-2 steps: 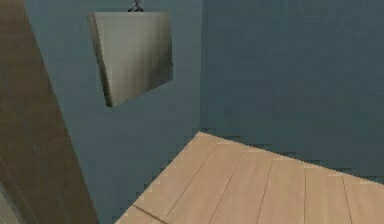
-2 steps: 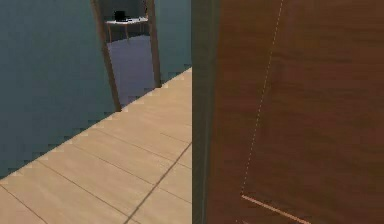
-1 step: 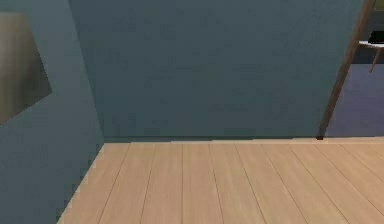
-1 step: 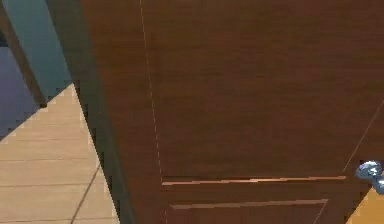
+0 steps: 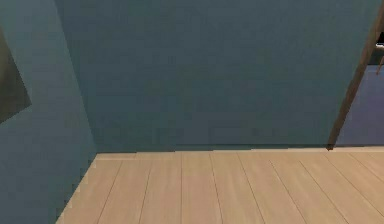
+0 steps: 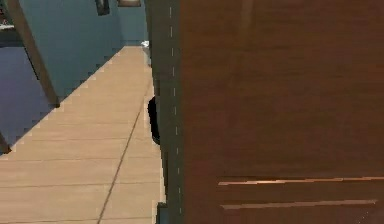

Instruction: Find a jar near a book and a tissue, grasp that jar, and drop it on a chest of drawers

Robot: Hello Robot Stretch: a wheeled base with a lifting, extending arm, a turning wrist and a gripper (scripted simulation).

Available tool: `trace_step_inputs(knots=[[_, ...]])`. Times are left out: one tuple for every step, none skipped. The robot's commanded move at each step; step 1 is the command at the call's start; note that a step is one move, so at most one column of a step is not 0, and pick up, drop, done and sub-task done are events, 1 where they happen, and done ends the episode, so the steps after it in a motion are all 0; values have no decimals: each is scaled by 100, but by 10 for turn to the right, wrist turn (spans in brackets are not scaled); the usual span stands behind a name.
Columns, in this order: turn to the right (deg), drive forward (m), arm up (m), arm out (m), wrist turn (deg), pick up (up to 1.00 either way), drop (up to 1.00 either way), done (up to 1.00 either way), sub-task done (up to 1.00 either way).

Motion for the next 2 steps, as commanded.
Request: trace_step_inputs(knots=[[-90, 0, 0, 0, 0, 0, 0, 0, 0], [0, 40, 0, 0, 0, 0, 0, 0, 0]])
